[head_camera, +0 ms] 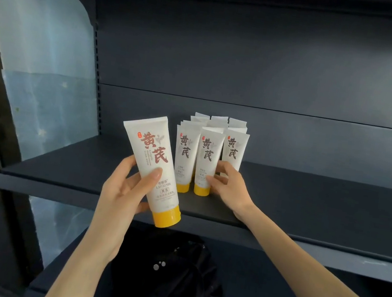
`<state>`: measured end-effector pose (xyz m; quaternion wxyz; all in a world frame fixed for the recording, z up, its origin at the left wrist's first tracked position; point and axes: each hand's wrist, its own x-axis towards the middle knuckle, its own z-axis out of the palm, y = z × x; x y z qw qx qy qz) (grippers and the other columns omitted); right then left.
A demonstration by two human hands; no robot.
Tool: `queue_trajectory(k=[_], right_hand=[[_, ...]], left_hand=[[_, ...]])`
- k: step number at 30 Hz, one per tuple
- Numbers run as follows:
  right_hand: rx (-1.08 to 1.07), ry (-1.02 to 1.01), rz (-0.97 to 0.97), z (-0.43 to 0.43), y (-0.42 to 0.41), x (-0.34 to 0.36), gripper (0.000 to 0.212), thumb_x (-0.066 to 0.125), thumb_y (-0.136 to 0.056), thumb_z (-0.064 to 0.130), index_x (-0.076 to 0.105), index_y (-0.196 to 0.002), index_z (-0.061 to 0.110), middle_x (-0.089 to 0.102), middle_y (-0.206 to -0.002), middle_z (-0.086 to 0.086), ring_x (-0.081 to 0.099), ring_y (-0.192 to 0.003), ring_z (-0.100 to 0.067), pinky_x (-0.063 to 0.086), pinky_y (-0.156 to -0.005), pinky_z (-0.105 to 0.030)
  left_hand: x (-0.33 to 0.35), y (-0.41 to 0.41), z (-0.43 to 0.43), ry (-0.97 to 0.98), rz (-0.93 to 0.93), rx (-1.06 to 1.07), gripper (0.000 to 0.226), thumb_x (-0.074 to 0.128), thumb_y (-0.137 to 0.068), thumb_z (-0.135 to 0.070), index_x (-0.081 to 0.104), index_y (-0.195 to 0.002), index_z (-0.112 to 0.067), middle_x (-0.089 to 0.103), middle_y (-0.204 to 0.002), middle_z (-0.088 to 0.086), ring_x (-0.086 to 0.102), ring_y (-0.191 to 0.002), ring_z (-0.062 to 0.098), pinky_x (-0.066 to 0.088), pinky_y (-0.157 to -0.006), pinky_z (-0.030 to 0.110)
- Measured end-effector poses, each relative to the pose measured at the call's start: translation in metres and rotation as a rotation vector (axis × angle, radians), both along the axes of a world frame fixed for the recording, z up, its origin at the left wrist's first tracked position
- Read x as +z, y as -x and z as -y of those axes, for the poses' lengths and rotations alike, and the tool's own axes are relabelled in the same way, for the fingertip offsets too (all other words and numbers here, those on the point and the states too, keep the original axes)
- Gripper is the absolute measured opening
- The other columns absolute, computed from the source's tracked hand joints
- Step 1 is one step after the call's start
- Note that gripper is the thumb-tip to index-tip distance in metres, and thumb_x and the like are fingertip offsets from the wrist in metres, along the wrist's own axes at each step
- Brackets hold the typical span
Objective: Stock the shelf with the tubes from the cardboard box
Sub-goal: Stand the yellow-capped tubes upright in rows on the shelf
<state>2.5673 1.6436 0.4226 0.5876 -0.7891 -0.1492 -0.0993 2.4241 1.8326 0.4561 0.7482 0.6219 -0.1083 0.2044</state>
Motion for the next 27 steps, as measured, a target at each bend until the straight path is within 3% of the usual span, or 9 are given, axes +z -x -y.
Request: queue_trajectory(k=[4,8,11,15,19,21,25,27], right_hand=[[-0.096,-0.025,0.002,0.007,0.008,0.003,0.029,0.066,-0.088,0.015,0.056,-0.114,0.014,0.060,-0.112,0.002,0.061,-0.107,-0.017,0.055,-0.087,-0.033],[-0.218,-0.055,0.102,0.021,0.034,0.013,0.027,0.058,-0.093,0.016,0.054,-0.119,0.016,0.059,-0.121,0.003,0.059,-0.105,-0.011,0.052,-0.089,-0.029],[-0.112,-0.136,0.148,0.024,0.065,0.027,0.026,0.056,-0.095,0.020,0.054,-0.121,0.020,0.061,-0.113,0.005,0.062,-0.101,-0.012,0.052,-0.093,-0.038],[0.143,-0.102,0.119,0.021,0.108,0.035,0.047,0.061,-0.086,0.032,0.046,-0.131,0.029,0.063,-0.114,0.003,0.064,-0.103,-0.010,0.053,-0.091,-0.031],[0.150,-0.090,0.123,0.018,0.130,0.029,0.058,0.068,-0.078,0.029,0.046,-0.132,0.027,0.064,-0.116,0.007,0.063,-0.106,-0.009,0.054,-0.082,-0.025],[0.099,-0.111,0.146,0.020,0.134,0.025,0.057,0.070,-0.077,0.026,0.048,-0.129,0.026,0.066,-0.115,0.006,0.065,-0.103,-0.011,0.053,-0.081,-0.023],[0.067,-0.172,0.141,0.026,0.136,0.021,0.052,0.072,-0.075,0.020,0.052,-0.123,0.024,0.068,-0.107,-0.001,0.069,-0.089,-0.022,0.055,-0.075,-0.026],[0.061,-0.172,0.131,0.030,0.135,0.020,0.049,0.073,-0.076,0.015,0.053,-0.119,0.023,0.069,-0.106,-0.002,0.069,-0.088,-0.024,0.055,-0.073,-0.026]], left_hand=[[0.000,-0.003,-0.001,-0.002,0.002,-0.036,0.044,0.060,-0.075,-0.025,0.056,-0.119,-0.024,0.072,-0.101,-0.011,0.068,-0.092,0.005,0.057,-0.063,0.023],[0.005,-0.008,0.008,-0.031,0.018,-0.102,0.035,0.059,-0.079,-0.023,0.057,-0.114,-0.021,0.072,-0.101,-0.009,0.069,-0.093,0.009,0.057,-0.064,0.023],[0.009,-0.013,0.019,-0.045,0.024,-0.168,0.033,0.059,-0.082,-0.023,0.057,-0.114,-0.017,0.072,-0.102,-0.005,0.069,-0.093,0.013,0.056,-0.066,0.023],[0.013,-0.020,0.038,-0.077,0.038,-0.229,0.035,0.065,-0.080,-0.023,0.059,-0.114,-0.017,0.070,-0.106,-0.001,0.068,-0.097,0.016,0.058,-0.072,0.030],[0.013,-0.025,0.055,-0.150,0.072,-0.240,0.039,0.068,-0.077,-0.026,0.061,-0.114,-0.018,0.069,-0.109,-0.002,0.066,-0.100,0.017,0.057,-0.081,0.042],[0.011,-0.026,0.062,-0.185,0.086,-0.227,0.033,0.071,-0.078,-0.023,0.062,-0.110,-0.022,0.069,-0.105,-0.007,0.065,-0.099,0.013,0.055,-0.083,0.037],[0.008,-0.027,0.070,-0.223,0.121,-0.223,0.025,0.070,-0.079,-0.013,0.064,-0.101,-0.023,0.070,-0.094,-0.011,0.064,-0.093,0.000,0.050,-0.071,0.012],[0.007,-0.028,0.070,-0.273,0.139,-0.212,0.026,0.071,-0.079,-0.014,0.064,-0.101,-0.025,0.070,-0.095,-0.011,0.063,-0.094,-0.001,0.048,-0.071,0.009]])
